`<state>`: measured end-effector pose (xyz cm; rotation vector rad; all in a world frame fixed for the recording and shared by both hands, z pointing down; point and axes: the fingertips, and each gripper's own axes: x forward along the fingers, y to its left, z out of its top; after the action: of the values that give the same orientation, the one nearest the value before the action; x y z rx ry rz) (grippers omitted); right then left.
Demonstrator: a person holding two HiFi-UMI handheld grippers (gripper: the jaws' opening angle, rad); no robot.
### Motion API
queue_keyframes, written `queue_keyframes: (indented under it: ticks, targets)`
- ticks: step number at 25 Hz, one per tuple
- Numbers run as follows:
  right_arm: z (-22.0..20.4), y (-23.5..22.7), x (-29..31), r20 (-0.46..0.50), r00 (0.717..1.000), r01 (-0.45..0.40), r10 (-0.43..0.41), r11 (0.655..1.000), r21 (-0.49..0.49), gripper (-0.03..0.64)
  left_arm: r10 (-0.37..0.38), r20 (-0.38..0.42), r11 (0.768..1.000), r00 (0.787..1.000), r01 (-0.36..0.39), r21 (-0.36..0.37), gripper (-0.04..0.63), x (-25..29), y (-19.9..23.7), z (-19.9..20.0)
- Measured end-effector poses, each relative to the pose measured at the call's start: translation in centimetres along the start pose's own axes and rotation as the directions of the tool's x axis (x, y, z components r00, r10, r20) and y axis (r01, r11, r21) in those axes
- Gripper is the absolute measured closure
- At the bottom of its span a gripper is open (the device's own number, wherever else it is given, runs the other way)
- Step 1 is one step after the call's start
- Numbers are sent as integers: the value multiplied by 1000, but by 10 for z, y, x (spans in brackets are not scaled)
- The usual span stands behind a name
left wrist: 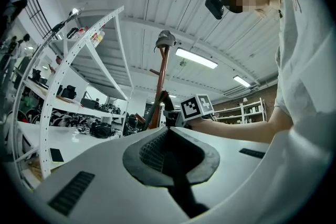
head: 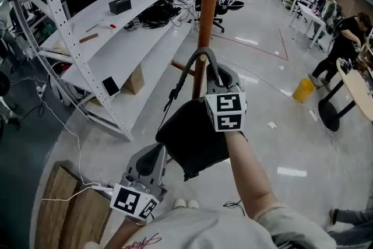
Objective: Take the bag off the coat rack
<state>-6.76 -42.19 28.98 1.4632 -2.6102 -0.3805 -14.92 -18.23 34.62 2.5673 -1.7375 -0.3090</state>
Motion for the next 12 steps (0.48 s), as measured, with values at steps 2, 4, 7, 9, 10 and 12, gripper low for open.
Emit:
queue_keyframes:
  ticks: [2, 4, 7, 9, 10, 12]
  targets:
    - [1, -3, -2, 11, 1000, 29, -30, 999, 16, 580, 5, 0, 1000, 1000, -5, 3, 575, -2, 1, 1]
    - [2, -6, -3, 22, 999, 49, -50, 998, 42, 580, 9, 2, 1000, 1000, -9, 8, 575, -3, 3, 2]
    - [6, -9, -4, 33, 998, 50, -53, 995, 91, 581, 14, 1, 1000, 1000, -14, 14, 575, -5, 5, 3]
    - [9, -11, -5, 43, 998, 49, -55, 992, 114, 581, 17, 2, 1000, 1000, -17, 15, 575, -6, 5, 4]
    - [11, -12, -6, 51, 997, 53, -60, 991, 123, 580, 16, 2, 1000, 1000, -16, 16, 575, -6, 5, 4]
    - [17, -14, -8, 74, 995, 60, -71, 988, 139, 581, 14, 4, 1000, 1000, -14, 17, 575, -6, 4, 5]
